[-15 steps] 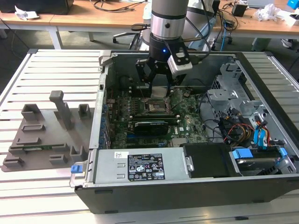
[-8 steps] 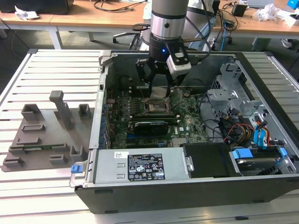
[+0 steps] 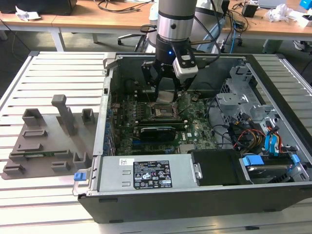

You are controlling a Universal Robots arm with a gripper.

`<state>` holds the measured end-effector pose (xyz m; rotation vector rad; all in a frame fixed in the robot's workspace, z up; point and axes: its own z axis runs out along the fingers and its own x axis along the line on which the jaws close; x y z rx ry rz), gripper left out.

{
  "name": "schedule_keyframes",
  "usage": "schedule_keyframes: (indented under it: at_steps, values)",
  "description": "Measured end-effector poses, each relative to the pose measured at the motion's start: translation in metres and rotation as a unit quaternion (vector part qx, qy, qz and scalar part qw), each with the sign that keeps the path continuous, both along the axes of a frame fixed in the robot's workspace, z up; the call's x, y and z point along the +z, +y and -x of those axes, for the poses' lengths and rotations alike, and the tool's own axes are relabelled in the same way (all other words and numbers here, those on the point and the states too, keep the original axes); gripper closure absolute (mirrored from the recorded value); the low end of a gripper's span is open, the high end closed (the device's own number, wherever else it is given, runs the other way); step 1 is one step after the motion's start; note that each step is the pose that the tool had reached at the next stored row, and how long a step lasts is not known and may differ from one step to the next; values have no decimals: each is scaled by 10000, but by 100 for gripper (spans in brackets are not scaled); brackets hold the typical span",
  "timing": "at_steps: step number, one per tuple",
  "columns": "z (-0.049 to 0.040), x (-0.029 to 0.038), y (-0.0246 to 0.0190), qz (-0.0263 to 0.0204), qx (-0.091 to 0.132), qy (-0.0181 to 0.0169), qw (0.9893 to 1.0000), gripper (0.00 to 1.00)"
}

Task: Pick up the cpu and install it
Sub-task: 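Place the cpu into insertion slot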

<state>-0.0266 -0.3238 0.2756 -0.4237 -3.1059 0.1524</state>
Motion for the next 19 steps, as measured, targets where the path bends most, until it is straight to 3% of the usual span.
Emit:
schedule_keyframes:
  at_steps: [3,10,19]
  values:
    - [0,-1,-1,32,-124,0,9999,45]
    - [0,-4,0,43,-396,1,9992,45]
    - [0,-6,0,50,-846,3,9964,45]
